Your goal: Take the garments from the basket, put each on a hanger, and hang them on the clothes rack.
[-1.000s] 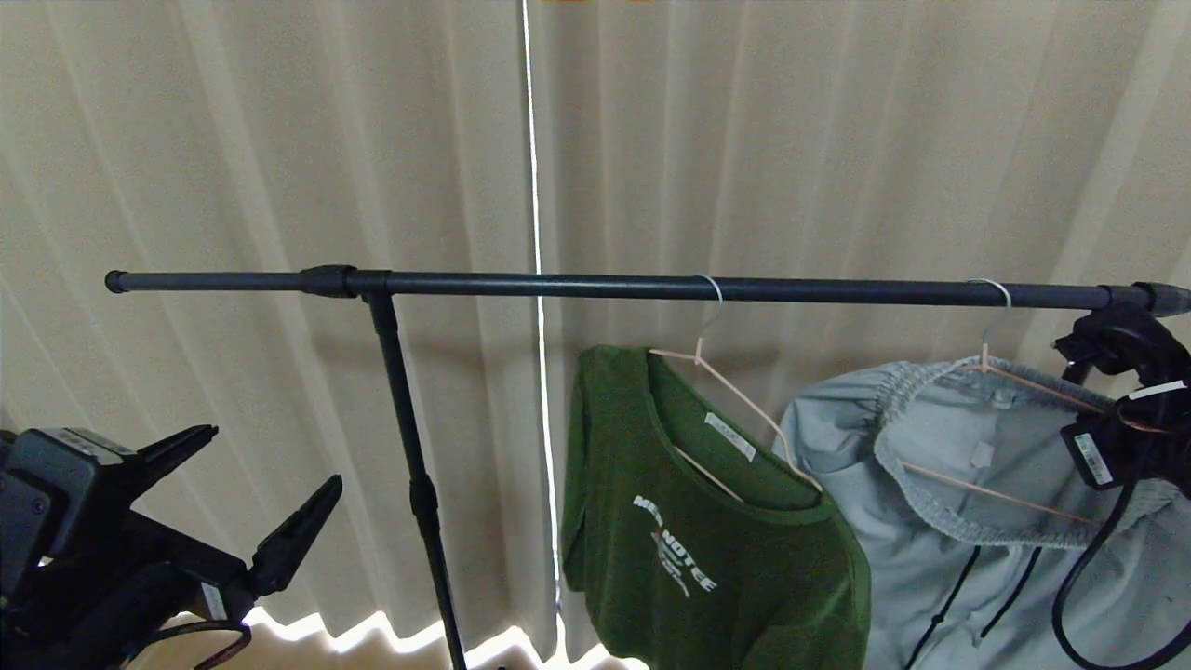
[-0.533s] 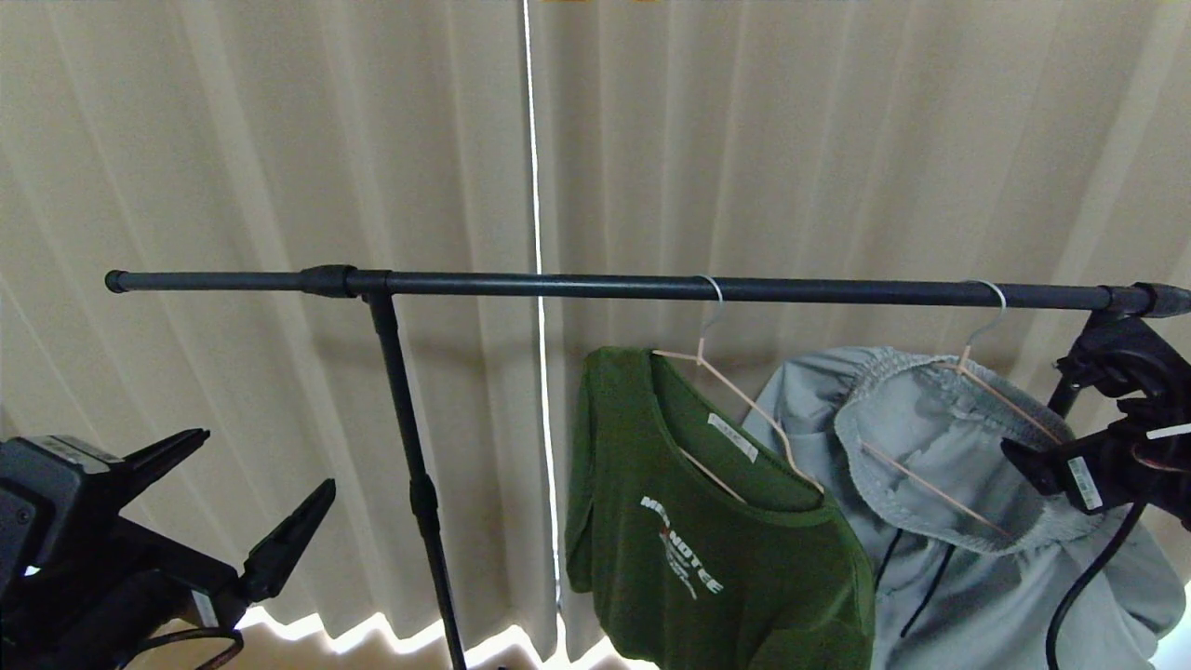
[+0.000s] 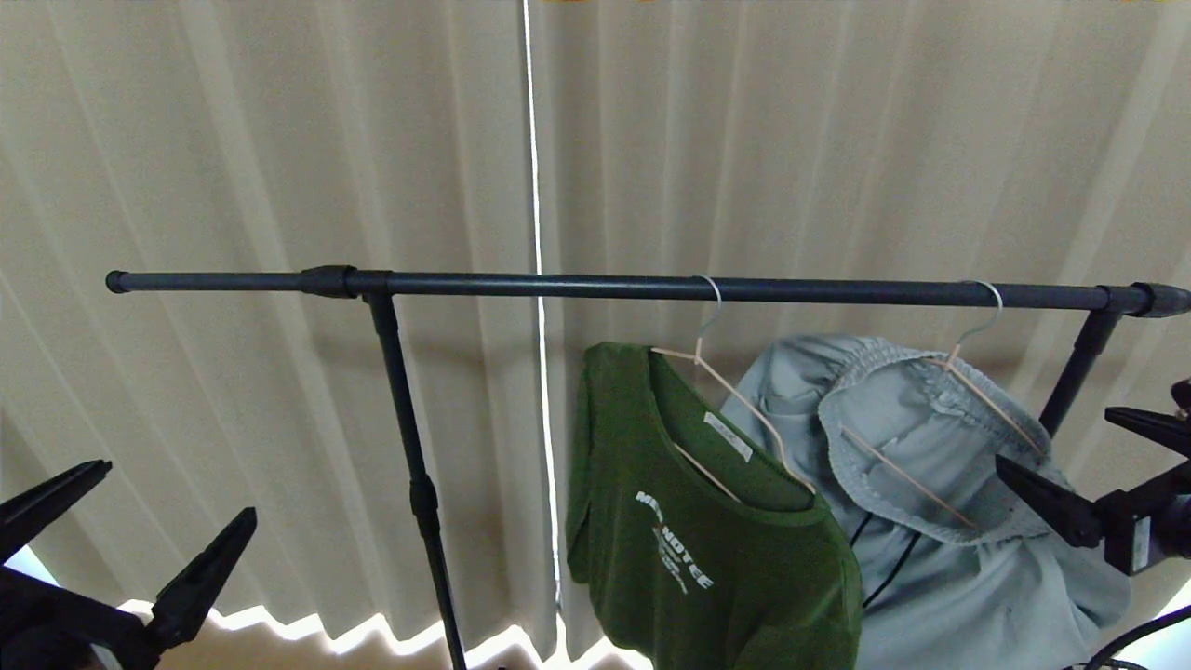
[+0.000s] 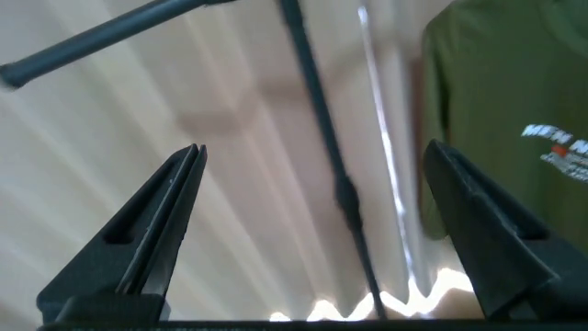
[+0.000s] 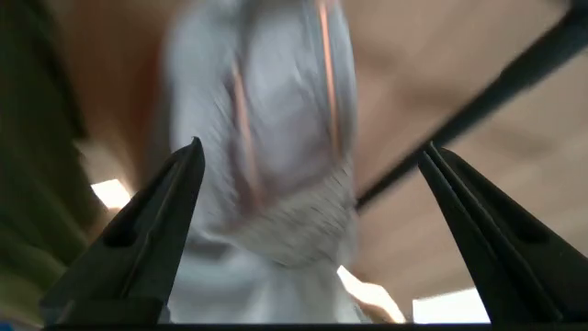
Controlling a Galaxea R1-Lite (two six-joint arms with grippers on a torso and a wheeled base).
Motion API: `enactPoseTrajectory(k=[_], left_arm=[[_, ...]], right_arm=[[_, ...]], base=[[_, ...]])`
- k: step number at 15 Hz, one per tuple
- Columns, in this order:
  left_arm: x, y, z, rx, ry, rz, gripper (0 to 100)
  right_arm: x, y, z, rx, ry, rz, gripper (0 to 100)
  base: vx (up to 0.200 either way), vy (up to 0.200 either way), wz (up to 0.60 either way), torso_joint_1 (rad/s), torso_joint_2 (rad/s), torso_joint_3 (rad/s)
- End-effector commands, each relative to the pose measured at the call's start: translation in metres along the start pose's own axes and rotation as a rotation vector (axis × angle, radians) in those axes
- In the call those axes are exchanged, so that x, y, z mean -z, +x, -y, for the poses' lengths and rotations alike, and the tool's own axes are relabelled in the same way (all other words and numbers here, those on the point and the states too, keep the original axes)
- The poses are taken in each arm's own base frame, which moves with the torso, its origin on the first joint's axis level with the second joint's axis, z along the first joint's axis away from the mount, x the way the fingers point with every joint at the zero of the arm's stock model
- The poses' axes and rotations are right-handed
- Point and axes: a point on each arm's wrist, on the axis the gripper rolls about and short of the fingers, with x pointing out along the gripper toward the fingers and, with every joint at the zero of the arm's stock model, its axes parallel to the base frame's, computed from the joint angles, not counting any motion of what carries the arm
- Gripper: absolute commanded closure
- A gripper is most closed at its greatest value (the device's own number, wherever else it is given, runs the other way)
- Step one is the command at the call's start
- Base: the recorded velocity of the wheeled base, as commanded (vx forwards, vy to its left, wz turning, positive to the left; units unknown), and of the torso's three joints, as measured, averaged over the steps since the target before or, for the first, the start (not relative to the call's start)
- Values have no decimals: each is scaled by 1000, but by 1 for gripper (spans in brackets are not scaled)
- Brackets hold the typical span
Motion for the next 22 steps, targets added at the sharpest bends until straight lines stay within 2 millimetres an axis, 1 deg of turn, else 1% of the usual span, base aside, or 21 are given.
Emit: enactPoseTrajectory(k=[1, 3, 4, 5, 7, 9, 10, 12, 14, 16, 18, 20, 22], left_arm=[[5, -27, -9, -96, -13, 16, 0], [20, -49, -8, -113, -11, -53, 0], [32, -68, -4, -99, -5, -87, 0], [42, -82, -1, -84, 3, -121, 0], [54, -100, 2, -65, 5, -185, 0], [62, -102, 5, -64, -7, -231, 0], [70, -102, 8, -82, -14, -260, 0], [69, -105, 6, -162, -17, -247, 0], [71, -109, 6, -273, -10, -280, 0], [71, -114, 7, -333, -16, -283, 0], [72, -121, 9, -348, -24, -193, 0], [76, -120, 10, -346, -19, -176, 0], [76, -119, 13, -247, -39, -139, 0]], right_arm=[[4, -29, -4, -14, 30, 109, 0], [12, -50, -9, -31, 32, 169, 0], [17, -64, -12, -27, 25, 212, 0], [22, -74, -14, -19, 20, 240, 0], [39, -89, -20, -19, 20, 231, 0], [51, -100, -25, -25, 22, 215, 0], [63, -113, -29, -28, 25, 192, 0], [82, -128, -36, -29, 27, 162, 0], [103, -139, -44, -38, 32, 116, 0], [115, -144, -48, -39, 35, 92, 0], [116, -147, -47, 13, 37, 101, 0], [118, -150, -48, 35, 69, 130, 0], [120, -152, -49, 61, 119, 153, 0]], base=[[0, 0, 0, 0, 0, 0], [0, 0, 0, 0, 0, 0], [0, 0, 0, 0, 0, 0], [0, 0, 0, 0, 0, 0], [0, 0, 0, 0, 0, 0], [0, 0, 0, 0, 0, 0], [0, 0, 0, 0, 0, 0], [0, 0, 0, 0, 0, 0], [0, 0, 0, 0, 0, 0], [0, 0, 0, 0, 0, 0], [0, 0, 0, 0, 0, 0], [0, 0, 0, 0, 0, 0], [0, 0, 0, 0, 0, 0]])
